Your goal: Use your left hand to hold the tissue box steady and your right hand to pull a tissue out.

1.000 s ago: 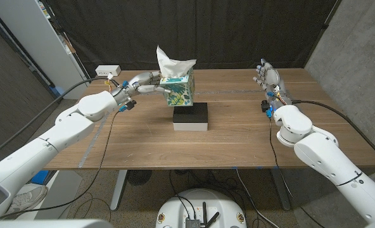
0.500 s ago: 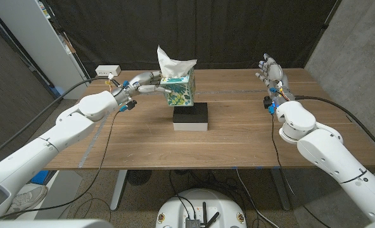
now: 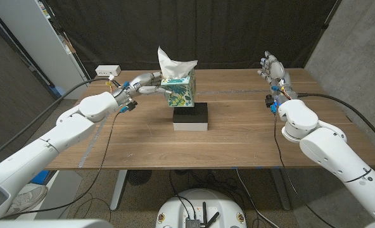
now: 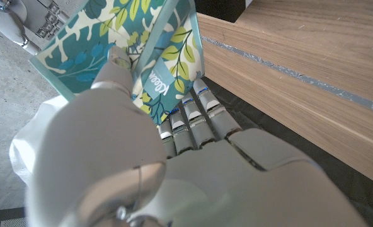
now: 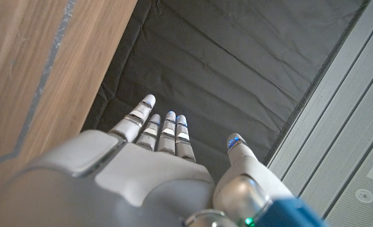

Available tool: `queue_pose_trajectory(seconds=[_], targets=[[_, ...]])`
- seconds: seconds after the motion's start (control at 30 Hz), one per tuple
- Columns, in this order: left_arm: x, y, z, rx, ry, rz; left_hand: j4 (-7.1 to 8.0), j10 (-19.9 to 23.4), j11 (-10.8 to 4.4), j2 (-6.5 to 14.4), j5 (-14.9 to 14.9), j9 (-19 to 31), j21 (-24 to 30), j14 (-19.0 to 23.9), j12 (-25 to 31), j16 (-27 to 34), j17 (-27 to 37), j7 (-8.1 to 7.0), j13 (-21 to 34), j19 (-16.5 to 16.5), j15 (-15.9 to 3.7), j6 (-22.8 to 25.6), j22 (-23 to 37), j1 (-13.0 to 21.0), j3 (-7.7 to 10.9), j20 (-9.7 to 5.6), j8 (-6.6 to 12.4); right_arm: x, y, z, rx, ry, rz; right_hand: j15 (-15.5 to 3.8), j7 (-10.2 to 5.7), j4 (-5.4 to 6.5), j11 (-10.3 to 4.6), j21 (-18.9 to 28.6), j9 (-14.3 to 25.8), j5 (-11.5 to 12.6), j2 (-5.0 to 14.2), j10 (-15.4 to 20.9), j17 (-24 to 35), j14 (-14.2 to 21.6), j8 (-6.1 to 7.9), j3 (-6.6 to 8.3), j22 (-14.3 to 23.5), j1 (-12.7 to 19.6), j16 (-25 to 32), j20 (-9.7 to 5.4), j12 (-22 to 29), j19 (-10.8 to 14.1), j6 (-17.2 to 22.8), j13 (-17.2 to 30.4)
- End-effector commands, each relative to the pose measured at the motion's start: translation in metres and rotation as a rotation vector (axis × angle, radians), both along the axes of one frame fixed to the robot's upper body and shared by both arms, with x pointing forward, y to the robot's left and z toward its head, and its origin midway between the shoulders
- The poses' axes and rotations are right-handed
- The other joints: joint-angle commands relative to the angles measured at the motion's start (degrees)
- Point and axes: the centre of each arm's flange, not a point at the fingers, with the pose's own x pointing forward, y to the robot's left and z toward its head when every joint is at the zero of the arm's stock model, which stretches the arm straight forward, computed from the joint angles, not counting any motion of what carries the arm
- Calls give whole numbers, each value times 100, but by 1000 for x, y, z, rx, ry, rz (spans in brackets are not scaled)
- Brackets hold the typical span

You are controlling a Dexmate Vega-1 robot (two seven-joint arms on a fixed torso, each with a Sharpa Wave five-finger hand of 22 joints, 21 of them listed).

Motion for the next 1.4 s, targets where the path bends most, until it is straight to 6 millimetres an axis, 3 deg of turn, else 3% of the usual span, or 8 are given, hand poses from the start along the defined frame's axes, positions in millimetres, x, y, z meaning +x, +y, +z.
queue_pose_trajectory(seconds=[0.03,0.23,0.47,0.8,1.1,1.4], targets=[[-2,0,-1,0,-1,-4,-6,47,12,56,41,16,-4,50,-26,5,17,9,31,12,-628,39,21,-7,41,-29,31,-15,3,8,-232,-86,-165,-155,-88,85,-130,-20,23,28,324,30,37,8,9,76,33,-40,42,-68,-16,-41,24,23],[-4,-1,-2,1,-4,-8,-2,45,3,57,41,16,-4,50,-30,3,17,9,35,14,-627,33,21,-16,43,-33,31,-24,12,15,-382,-109,-263,-284,-188,204,-268,-27,21,58,374,67,64,32,22,176,32,-49,68,-182,-2,-89,56,21],[-6,-1,-4,-1,-3,-7,0,47,10,63,41,16,-6,45,-32,-2,16,21,40,12,-624,31,21,-20,52,-28,33,-28,21,18,-472,-122,-344,-309,-225,245,-310,-33,21,68,373,64,73,29,24,220,30,-43,73,-214,-4,-118,67,20],[-8,0,-6,-4,-5,-8,0,45,18,66,42,16,-7,42,-38,-3,17,21,47,11,-620,34,21,-21,59,-32,38,-36,32,20,-577,-143,-437,-307,-276,235,-376,-29,21,67,302,106,65,69,39,250,27,-11,88,-205,10,-126,116,19],[-10,-1,-6,0,-4,-6,-2,52,8,53,40,15,-5,55,-40,-1,15,5,53,19,-638,47,21,-28,58,-42,47,-41,41,17,-644,-182,-517,-229,-307,228,-374,22,27,53,241,203,64,198,55,247,28,-3,142,-90,40,-6,173,23],[-10,-1,-8,3,3,-5,-4,62,-5,42,39,14,-5,53,-42,1,16,4,59,22,-639,49,21,-34,56,-50,52,-44,46,12,-691,-220,-608,-289,-341,191,-464,30,31,51,246,286,52,240,77,276,29,42,154,-132,61,24,252,27]])
